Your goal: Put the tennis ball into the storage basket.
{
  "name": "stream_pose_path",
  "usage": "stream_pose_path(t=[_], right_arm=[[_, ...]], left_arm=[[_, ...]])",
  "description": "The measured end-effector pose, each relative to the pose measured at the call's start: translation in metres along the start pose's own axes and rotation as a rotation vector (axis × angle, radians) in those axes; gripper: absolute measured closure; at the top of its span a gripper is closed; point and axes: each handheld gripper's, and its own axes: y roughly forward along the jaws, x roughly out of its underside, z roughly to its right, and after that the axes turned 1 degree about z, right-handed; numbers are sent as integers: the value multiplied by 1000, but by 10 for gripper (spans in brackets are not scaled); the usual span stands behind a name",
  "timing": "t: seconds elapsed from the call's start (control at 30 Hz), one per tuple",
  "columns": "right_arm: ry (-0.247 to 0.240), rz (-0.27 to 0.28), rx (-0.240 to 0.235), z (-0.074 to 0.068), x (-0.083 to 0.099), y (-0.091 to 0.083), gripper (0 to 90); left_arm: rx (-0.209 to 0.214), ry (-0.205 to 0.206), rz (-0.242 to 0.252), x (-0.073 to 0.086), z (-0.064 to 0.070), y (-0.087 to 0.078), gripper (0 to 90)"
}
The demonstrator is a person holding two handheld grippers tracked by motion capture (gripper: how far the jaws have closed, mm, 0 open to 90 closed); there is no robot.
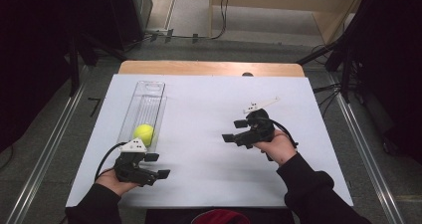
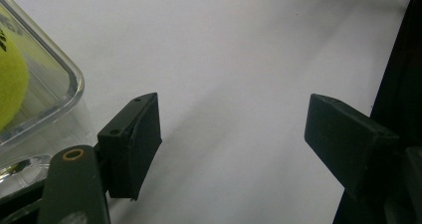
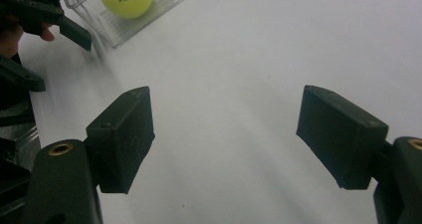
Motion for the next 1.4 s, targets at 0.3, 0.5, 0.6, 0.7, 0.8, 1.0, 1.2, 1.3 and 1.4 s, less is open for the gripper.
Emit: stream_pose_path(t=[0.3, 0.5, 0.6, 0.7, 0.8, 1.0, 1.2, 1.3, 1.4], right_arm=[[21, 1, 28, 6, 13, -10, 204], [20, -4, 43, 8, 20, -14, 204], [20, -5, 43, 8, 24, -16, 204], [21, -9, 45, 8, 28, -18, 203], [22, -11, 48, 8, 32, -20, 203], [33, -6, 56, 10, 40, -26, 204], [38, -5, 65, 10, 49, -34, 203], [39, -6, 70, 11, 55, -37, 203], [51, -6, 74, 12, 61, -41, 203]], left_arm=[[-1, 0, 1, 0, 0, 0, 230], [-2, 0, 1, 0, 0, 0, 230], [-1, -1, 0, 0, 0, 0, 229], [-2, -2, 1, 0, 0, 0, 230], [-2, -1, 1, 0, 0, 0, 230], [-1, -2, 1, 0, 0, 0, 229], [-2, -2, 1, 0, 0, -1, 230], [-1, -3, 1, 0, 0, 0, 230], [-3, -2, 0, 0, 0, 0, 230]])
